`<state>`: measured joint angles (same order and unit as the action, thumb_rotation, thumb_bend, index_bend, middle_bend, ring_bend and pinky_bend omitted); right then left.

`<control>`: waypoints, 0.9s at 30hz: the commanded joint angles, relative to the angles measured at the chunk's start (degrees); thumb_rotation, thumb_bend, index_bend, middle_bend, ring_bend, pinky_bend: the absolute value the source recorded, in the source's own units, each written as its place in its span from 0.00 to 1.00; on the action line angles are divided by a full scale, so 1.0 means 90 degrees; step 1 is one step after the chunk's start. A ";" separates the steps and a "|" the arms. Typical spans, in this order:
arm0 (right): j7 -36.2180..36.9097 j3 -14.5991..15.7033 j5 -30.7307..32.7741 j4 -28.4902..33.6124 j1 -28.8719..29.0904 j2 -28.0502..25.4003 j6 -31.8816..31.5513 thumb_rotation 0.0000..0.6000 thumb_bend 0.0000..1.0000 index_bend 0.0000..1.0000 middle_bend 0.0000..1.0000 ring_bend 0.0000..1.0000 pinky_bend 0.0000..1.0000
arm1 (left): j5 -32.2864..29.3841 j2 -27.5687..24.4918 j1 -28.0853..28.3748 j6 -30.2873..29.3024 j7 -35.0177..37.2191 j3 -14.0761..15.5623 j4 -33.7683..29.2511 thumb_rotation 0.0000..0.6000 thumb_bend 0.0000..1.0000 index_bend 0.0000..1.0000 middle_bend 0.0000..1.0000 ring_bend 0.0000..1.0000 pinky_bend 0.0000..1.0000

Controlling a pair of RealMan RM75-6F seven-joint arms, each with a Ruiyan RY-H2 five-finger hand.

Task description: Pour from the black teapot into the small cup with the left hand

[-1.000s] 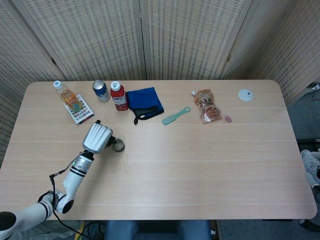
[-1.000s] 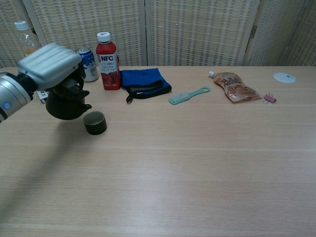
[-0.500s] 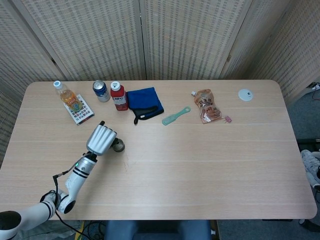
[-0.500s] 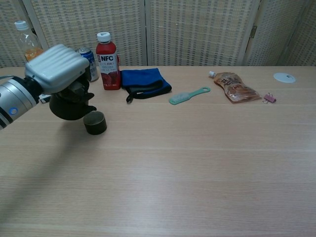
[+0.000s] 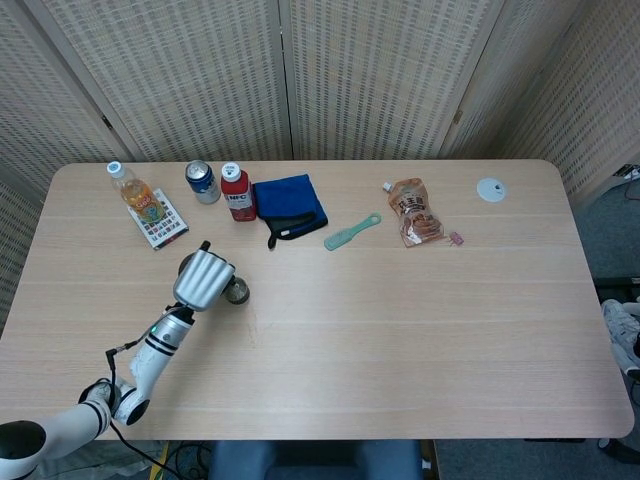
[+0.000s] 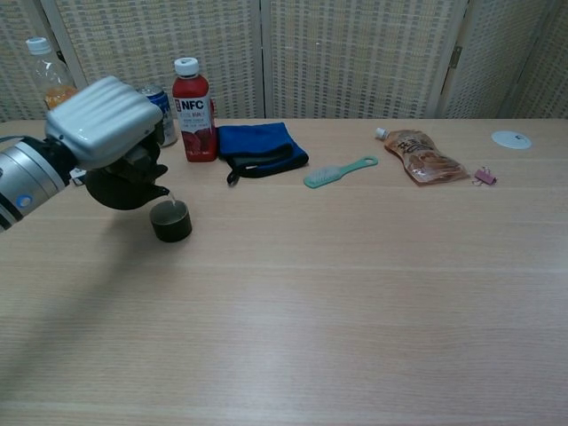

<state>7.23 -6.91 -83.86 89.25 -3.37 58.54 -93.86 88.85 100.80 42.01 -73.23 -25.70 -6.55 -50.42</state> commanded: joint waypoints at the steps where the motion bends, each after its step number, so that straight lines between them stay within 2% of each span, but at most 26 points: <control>1: -0.0003 -0.0003 -0.0001 0.0004 0.0003 0.0000 0.0000 1.00 0.20 0.35 0.28 0.24 0.19 | 0.0011 -0.0012 -0.0001 0.0000 -0.0005 0.0012 0.0019 0.88 0.33 1.00 1.00 1.00 0.59; 27: -0.0014 -0.0001 -0.0001 0.0021 0.0001 -0.0002 0.0003 1.00 0.20 0.35 0.28 0.24 0.19 | 0.0195 -0.0082 -0.0019 -0.0068 -0.0093 0.0176 0.0336 0.89 0.33 1.00 1.00 1.00 0.59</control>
<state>7.10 -6.92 -83.87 89.44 -3.36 58.52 -93.84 90.60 100.07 41.84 -73.84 -26.52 -4.98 -47.40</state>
